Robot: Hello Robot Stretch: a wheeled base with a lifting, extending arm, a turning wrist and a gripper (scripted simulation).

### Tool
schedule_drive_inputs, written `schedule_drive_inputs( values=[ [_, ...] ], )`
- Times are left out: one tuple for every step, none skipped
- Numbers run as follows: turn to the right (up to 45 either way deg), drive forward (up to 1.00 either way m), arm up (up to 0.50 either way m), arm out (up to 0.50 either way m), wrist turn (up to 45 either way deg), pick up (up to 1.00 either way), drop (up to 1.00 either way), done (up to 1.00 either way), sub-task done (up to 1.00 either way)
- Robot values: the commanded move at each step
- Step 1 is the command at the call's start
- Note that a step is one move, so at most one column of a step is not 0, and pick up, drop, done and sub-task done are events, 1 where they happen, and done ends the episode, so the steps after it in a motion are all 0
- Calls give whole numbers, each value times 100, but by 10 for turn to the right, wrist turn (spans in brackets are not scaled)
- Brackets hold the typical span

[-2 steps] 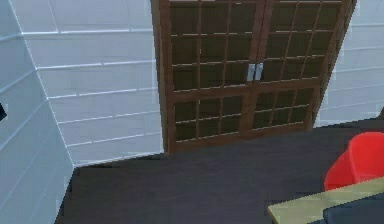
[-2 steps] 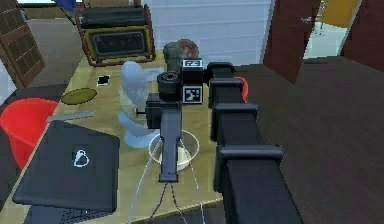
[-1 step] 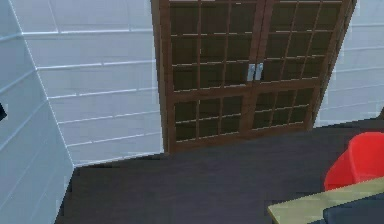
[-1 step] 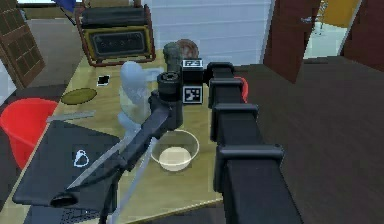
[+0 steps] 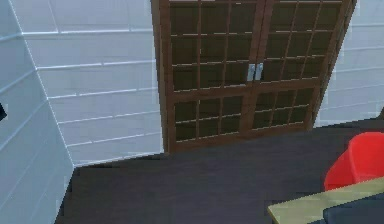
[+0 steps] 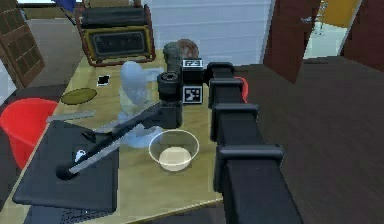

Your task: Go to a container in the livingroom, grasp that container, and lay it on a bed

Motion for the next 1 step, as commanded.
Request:
schedule_drive_inputs(
  values=[
    [0,0,0,0,450,0,0,0,0]
  ],
)
